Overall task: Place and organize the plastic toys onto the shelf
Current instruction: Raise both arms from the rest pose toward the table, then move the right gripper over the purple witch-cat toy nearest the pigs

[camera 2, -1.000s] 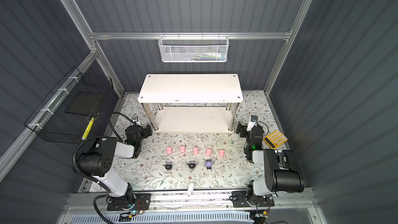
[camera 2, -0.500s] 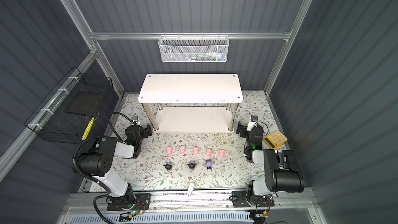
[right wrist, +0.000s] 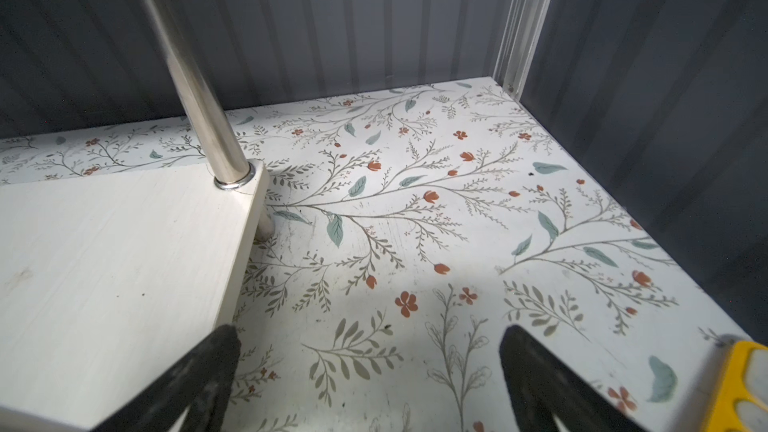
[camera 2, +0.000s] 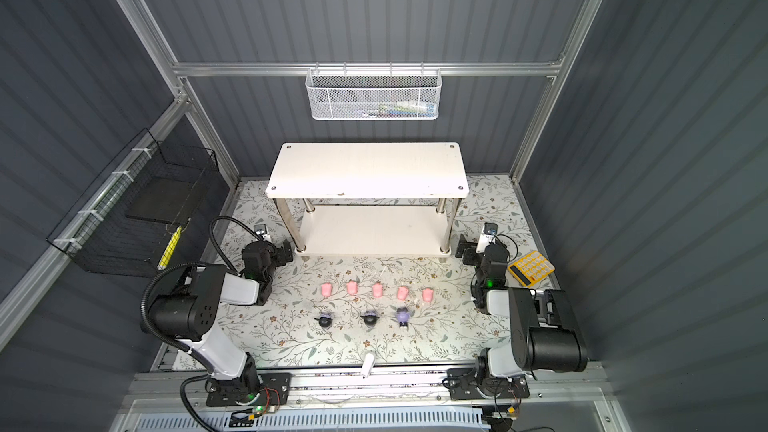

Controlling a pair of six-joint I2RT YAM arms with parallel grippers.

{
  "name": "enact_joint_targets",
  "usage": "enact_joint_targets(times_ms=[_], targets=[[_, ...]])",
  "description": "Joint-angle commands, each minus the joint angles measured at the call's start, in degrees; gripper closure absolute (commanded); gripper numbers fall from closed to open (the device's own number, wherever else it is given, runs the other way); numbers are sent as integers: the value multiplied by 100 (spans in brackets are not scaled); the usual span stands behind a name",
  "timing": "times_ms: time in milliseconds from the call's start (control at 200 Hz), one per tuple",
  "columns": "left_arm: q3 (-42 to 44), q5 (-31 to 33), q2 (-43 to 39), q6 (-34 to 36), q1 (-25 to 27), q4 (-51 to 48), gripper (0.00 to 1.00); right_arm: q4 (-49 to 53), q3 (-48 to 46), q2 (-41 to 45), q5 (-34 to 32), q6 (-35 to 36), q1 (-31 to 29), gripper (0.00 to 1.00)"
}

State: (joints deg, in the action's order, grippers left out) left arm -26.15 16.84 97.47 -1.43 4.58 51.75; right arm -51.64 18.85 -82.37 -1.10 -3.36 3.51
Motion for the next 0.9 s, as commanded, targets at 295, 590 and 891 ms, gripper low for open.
enact_joint_targets(times_ms=[295, 590, 891], targets=[[-491, 660, -1830, -2, 161, -1927, 0, 2614, 970, 1744, -484, -586, 18, 1], [-417, 925, -3098, -1143, 192, -3372, 1, 4106, 730, 3039, -527, -1805, 2, 1], [-202, 418, -4600, -2316, 192, -5070, 3, 6131, 449, 4904, -62, -2626, -87, 1]])
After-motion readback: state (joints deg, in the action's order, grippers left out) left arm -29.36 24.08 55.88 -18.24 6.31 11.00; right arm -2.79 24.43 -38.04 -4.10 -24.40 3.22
